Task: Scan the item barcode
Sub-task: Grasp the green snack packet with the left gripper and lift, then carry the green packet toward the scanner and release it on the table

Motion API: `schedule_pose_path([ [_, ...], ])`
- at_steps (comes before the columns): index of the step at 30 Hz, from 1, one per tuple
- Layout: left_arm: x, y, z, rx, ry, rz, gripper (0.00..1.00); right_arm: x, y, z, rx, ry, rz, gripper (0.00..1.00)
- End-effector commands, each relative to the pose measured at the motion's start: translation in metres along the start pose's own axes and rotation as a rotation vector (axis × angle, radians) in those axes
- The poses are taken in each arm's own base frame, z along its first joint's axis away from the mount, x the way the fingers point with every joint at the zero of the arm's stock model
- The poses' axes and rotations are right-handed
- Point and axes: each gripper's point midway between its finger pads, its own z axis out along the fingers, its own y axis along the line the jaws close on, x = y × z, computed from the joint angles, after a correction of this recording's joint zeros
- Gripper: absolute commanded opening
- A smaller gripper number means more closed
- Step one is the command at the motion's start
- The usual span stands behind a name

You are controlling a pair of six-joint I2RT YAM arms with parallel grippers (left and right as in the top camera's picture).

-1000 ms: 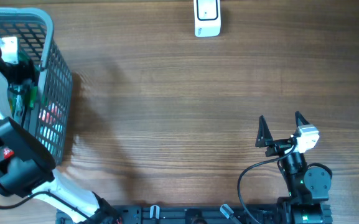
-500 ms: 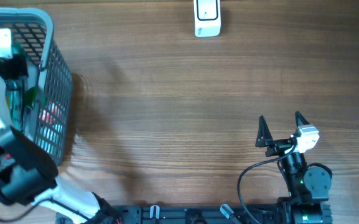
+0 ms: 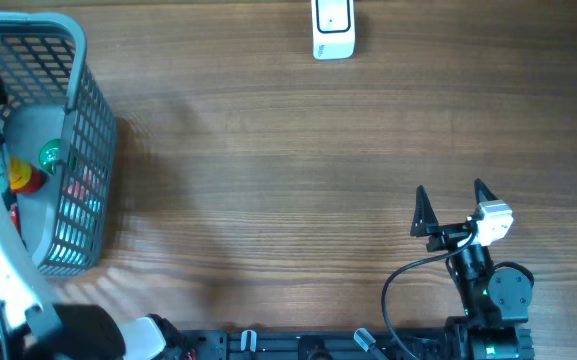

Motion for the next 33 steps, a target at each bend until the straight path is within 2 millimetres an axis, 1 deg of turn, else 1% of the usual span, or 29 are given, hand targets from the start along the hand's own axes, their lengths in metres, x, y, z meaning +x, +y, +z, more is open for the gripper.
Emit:
schedule_pose_path([
  [1,-0.034,0.002,-0.048,-0.004,-0.128,-0.095,0.04,-0.002,-0.002,0.0,0.013,-0.009,-0.007,1.0],
  [5,-0.057,-0.005,-0.083,0.037,-0.233,-0.161,0.04,-0.002,-0.002,0.0,0.013,-0.009,-0.007,1.0],
  [8,-0.076,-0.007,-0.113,0.058,-0.322,-0.244,0.04,-0.002,-0.002,0.0,0.013,-0.009,-0.007,1.0],
  [10,-0.086,-0.011,-0.132,0.095,-0.376,-0.286,0.04,-0.002,-0.002,0.0,0.013,-0.009,-0.007,1.0],
  [11,-0.093,-0.018,-0.144,0.137,-0.408,-0.298,0.04,-0.002,-0.002,0.0,0.013,-0.008,-0.007,1.0],
  [15,-0.108,-0.042,-0.178,0.293,-0.483,-0.319,0.04,-0.002,-0.002,0.0,0.014,-0.008,-0.007,1.0],
  [18,-0.111,-0.06,-0.198,0.411,-0.498,-0.336,0.04,-0.002,-0.002,0.0,0.013,-0.008,-0.007,0.99],
  [21,-0.111,-0.085,-0.217,0.576,-0.489,-0.331,0.04,-0.002,-0.002,0.0,0.014,-0.008,-0.007,1.0],
  [22,-0.11,-0.097,-0.224,0.649,-0.481,-0.312,0.04,-0.002,-0.002,0.0,0.014,-0.008,-0.007,1.0],
  [26,-0.095,-0.13,-0.243,0.884,-0.405,-0.276,0.04,-0.002,-0.002,0.0,0.014,-0.008,-0.007,1.0],
  [29,-0.079,-0.148,-0.248,0.998,-0.309,-0.296,0.04,-0.002,-0.002,0.0,0.014,-0.008,-0.007,1.0],
  [33,-0.056,-0.167,-0.241,1.071,-0.148,-0.368,0.04,-0.002,-0.002,0.0,0.014,-0.008,-0.007,1.0],
])
